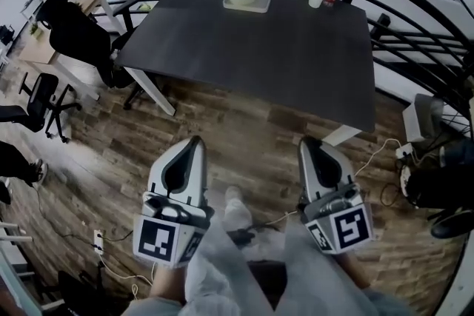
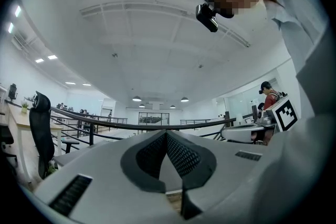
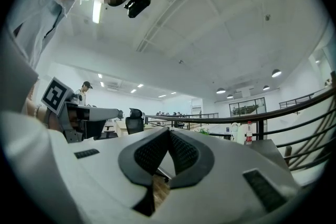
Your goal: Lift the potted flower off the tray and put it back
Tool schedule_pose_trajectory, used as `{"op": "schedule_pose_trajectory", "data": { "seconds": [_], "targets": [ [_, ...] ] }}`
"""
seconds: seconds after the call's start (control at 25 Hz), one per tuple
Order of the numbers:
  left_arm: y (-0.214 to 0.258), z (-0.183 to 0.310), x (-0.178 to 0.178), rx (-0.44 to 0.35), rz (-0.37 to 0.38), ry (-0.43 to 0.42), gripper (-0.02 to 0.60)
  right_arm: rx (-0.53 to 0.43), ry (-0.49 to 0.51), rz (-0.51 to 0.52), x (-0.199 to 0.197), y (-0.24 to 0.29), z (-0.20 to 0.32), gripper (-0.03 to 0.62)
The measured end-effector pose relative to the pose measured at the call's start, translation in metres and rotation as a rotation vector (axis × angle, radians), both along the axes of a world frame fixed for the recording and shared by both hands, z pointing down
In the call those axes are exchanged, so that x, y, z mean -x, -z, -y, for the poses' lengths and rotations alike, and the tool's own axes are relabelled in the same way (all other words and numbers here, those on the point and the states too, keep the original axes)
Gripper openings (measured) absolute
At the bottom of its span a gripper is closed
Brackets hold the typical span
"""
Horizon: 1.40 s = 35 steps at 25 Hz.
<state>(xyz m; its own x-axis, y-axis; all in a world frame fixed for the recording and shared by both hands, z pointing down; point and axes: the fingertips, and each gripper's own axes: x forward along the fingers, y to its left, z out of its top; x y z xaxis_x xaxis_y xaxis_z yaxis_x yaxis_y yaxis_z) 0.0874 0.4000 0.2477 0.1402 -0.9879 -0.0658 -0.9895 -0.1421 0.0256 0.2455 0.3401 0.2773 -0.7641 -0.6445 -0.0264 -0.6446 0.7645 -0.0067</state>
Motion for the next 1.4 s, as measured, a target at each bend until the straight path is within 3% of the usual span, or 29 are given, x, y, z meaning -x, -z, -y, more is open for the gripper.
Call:
{"op": "schedule_pose_trajectory", "data": {
  "seconds": [0.72, 1.4],
  "targets": [
    [0.007, 0.077, 0.106, -0.041, 0.013, -0.031, -0.002, -0.054, -0.024, -0.015, 0.11, 0.019, 0.072, 0.003],
    [-0.001, 0.087, 0.139, -0.056, -0.02, -0.049, -0.002, -0.057, -0.038, -0.037, 0.148, 0.014, 0.089, 0.003]
  ]
}}
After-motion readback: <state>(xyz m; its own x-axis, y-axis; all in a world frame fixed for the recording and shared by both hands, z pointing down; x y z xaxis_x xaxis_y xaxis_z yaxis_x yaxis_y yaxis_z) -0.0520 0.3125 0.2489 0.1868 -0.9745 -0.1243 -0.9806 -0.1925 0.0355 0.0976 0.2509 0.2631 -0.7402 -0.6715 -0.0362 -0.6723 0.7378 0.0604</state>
